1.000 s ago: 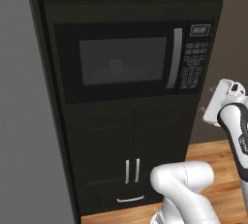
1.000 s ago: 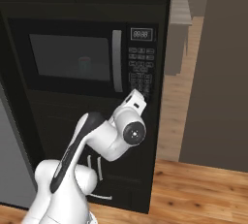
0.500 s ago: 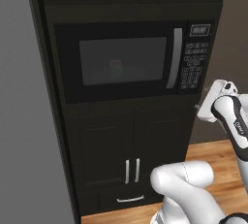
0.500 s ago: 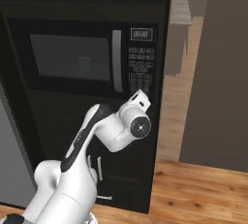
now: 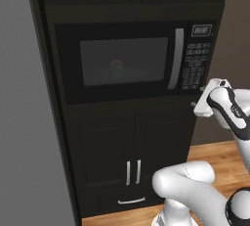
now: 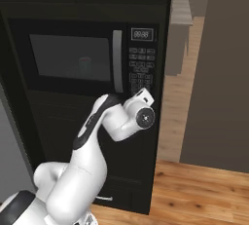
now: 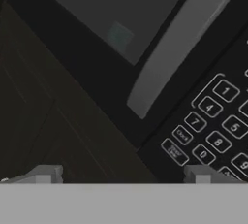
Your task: Place the microwavable item in the microwave. Then, close the microwave door and press the start button.
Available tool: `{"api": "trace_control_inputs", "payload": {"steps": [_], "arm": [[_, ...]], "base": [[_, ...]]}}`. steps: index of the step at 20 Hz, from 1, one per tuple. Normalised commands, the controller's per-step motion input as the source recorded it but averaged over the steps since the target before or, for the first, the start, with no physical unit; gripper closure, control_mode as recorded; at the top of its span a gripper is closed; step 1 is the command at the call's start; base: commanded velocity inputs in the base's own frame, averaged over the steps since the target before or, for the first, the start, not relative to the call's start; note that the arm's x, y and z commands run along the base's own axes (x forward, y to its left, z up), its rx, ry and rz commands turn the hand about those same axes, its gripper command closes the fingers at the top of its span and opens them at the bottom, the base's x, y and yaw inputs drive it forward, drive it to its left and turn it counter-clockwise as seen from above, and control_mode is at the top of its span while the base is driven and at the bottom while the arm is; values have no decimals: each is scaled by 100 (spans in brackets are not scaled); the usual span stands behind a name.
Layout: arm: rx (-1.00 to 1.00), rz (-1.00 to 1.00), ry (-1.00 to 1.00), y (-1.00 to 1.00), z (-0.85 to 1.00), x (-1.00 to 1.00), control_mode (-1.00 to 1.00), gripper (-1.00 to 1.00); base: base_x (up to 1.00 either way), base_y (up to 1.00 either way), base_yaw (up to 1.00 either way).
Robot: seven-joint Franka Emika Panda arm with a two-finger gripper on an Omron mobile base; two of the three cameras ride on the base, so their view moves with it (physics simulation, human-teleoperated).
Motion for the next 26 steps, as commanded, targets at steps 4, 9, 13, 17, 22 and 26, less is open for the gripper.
{"api": "trace_control_inputs", "payload": {"steps": [4, 9, 13, 17, 22, 26], "arm": [[8, 0, 1, -9, -5, 30, -100, -100], [6, 0, 0, -6, -16, 32, -100, -100], [6, 0, 2, -7, -23, 31, -100, -100], [7, 0, 1, -8, -17, 30, -100, -100], [8, 0, 0, -10, -5, 38, -100, -100], [8, 0, 0, -10, -13, 42, -100, -100]], "base": [[0, 0, 0], [0, 0, 0], [0, 0, 0], [0, 0, 0], [0, 0, 0], [0, 0, 0]]}}
